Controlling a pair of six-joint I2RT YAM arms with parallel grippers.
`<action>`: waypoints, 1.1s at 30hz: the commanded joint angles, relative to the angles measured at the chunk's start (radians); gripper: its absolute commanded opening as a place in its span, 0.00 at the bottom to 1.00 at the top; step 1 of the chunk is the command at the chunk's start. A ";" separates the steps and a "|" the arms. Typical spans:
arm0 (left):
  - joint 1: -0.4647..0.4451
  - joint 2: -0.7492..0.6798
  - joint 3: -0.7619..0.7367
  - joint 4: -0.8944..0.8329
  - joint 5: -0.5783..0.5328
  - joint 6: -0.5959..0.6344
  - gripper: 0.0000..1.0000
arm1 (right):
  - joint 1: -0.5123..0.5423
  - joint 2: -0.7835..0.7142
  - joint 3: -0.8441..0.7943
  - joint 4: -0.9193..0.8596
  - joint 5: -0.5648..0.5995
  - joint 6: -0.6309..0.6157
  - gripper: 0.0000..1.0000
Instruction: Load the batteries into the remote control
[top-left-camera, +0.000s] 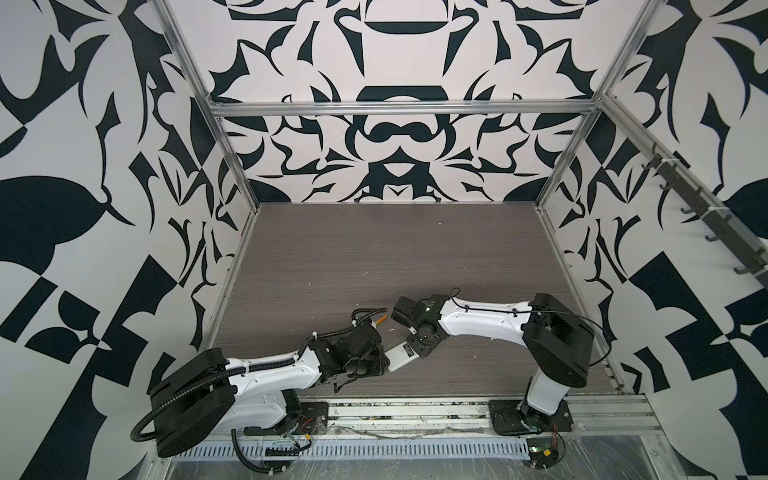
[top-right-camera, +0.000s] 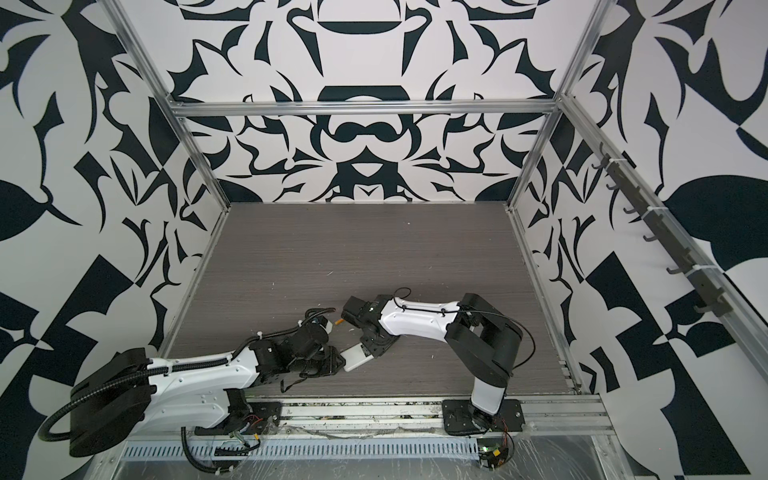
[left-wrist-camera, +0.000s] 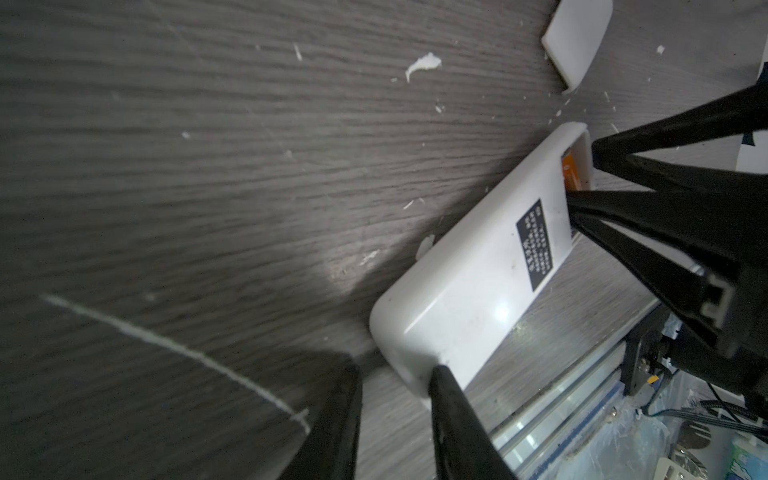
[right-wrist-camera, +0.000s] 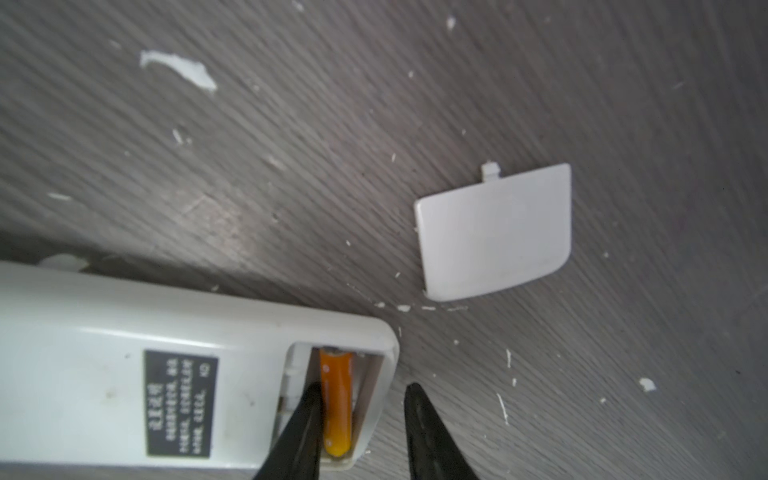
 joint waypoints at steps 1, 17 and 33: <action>0.005 0.010 -0.001 0.019 -0.002 -0.002 0.32 | 0.016 0.019 0.025 -0.044 0.109 0.029 0.35; 0.005 0.002 -0.015 0.026 -0.002 -0.009 0.32 | 0.072 0.029 0.045 -0.062 0.214 0.076 0.24; 0.004 0.010 -0.020 0.037 0.000 -0.012 0.31 | 0.072 -0.018 0.020 -0.005 0.194 0.085 0.13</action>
